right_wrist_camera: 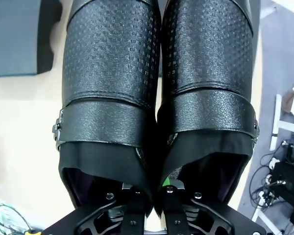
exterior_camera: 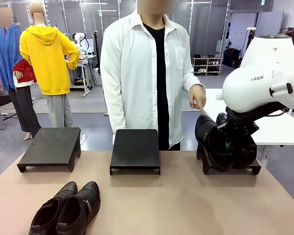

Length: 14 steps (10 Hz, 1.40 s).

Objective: Place the shoes on the stand as instructed by the person.
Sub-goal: Pick up one pair of Shoes and place it on the Shoes Stand indicated by the person.

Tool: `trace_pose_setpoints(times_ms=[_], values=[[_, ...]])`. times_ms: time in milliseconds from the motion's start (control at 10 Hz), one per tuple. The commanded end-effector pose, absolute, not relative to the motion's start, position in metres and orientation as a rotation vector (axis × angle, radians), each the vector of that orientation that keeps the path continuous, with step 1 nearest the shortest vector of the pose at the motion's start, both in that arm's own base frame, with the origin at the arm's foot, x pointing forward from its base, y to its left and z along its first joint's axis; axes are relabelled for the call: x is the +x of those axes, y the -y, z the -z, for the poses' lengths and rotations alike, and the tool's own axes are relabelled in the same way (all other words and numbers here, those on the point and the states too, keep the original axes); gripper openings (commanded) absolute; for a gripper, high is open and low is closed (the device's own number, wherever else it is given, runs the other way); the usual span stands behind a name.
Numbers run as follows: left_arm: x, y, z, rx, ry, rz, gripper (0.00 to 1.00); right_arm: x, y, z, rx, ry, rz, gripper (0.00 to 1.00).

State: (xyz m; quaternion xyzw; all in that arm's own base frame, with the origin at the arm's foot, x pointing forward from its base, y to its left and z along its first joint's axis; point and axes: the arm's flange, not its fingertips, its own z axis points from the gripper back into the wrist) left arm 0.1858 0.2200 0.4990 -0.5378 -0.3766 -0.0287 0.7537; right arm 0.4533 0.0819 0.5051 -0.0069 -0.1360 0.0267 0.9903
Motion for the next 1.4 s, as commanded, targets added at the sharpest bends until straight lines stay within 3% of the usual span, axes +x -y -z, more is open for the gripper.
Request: trace_pose_setpoints(times_ms=[0, 500, 900, 1300], values=[[0.185, -0.220, -0.500, -1.175, 0.821, 0.079, 1.00, 0.484, -0.069, -0.517, -0.037, 0.335, -0.053, 0.08], [0.185, -0.220, -0.500, -1.175, 0.821, 0.079, 1.00, 0.546, -0.033, -0.513, -0.017, 0.396, -0.047, 0.08], [0.185, -0.220, -0.500, -1.175, 0.821, 0.079, 1.00, 0.592, -0.019, -0.476, -0.059, 0.403, -0.016, 0.08], [0.185, -0.220, -0.500, -1.175, 0.821, 0.079, 1.00, 0.611, -0.014, -0.446, -0.029, 0.394, 0.016, 0.08]])
